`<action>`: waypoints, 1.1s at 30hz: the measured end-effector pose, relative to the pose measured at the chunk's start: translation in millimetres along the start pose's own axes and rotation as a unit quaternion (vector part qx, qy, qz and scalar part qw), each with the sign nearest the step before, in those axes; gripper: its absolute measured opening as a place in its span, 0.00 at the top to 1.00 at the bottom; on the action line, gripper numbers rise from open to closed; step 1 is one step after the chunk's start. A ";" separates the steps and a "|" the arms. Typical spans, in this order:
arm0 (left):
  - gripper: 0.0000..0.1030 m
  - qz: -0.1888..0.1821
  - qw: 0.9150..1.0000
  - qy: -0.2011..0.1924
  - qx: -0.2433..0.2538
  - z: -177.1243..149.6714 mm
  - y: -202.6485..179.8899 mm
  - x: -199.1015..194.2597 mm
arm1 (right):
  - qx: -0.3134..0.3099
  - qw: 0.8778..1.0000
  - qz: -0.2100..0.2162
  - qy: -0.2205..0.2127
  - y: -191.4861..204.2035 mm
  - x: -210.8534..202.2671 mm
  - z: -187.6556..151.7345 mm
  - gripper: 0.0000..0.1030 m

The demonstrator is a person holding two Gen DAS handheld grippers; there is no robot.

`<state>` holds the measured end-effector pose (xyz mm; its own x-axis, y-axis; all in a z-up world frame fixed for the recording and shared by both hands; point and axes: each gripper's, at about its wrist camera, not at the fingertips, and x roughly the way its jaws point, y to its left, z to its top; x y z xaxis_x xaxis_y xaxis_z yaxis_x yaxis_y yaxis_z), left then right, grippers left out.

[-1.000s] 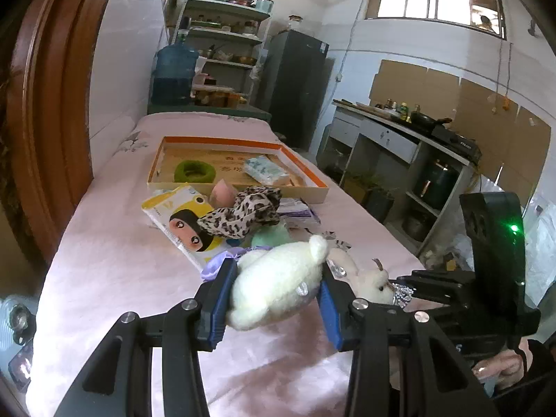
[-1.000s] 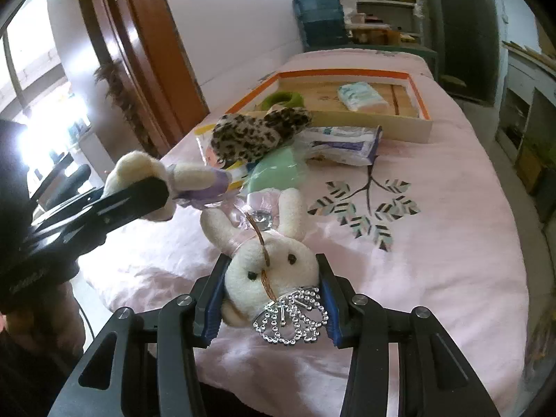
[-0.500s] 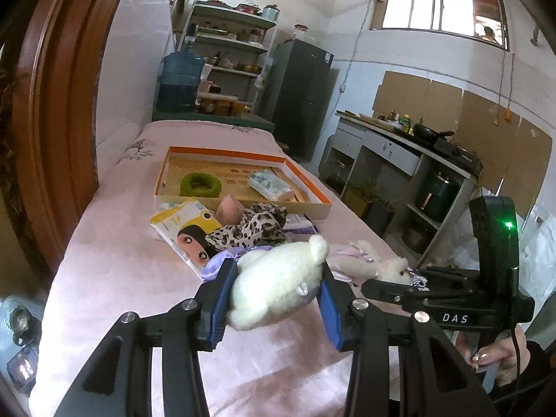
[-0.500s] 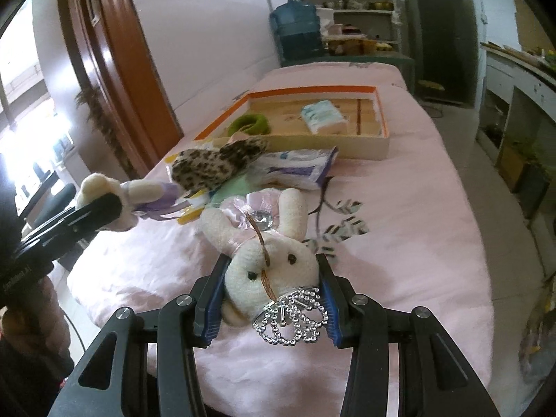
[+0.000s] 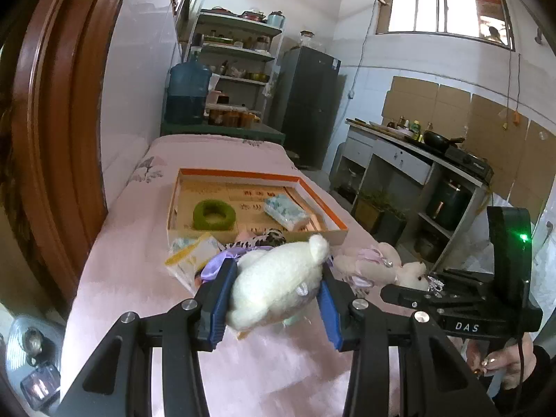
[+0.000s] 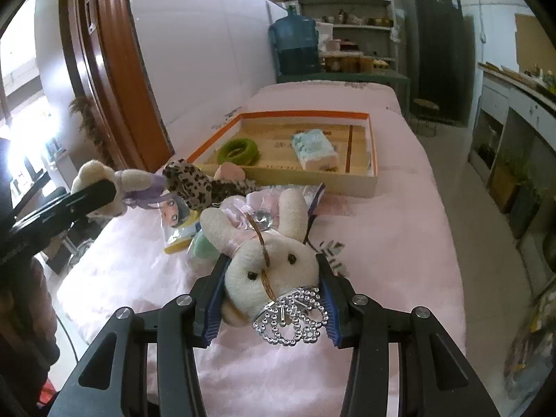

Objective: Organize soft objects
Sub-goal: 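Lift the bear and bunny and carry both over the box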

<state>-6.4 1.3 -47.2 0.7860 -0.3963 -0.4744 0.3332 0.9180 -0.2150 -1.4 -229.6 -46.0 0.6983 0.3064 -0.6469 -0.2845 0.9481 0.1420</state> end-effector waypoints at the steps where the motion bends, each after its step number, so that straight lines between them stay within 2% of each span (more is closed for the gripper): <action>1: 0.57 0.000 1.000 -0.001 0.001 3.1 0.9 1.6 | -0.001 1.000 -0.001 -0.001 0.4 0.6 2.9 0.53; 23: 0.56 0.011 1.000 -0.008 0.019 68.6 11.8 58.2 | -0.006 0.999 -0.019 -0.031 -11.0 25.5 61.9 0.53; 33: 0.56 0.012 1.000 -0.012 0.022 91.9 14.1 84.4 | -0.002 0.999 -0.013 -0.043 -16.0 47.7 89.9 0.53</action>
<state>112.5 -18.2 -11.8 0.8067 -0.3738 -0.4578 0.3356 0.9273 -0.1660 95.5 -222.6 -11.8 0.7587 0.2888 -0.5839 -0.2690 0.9553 0.1230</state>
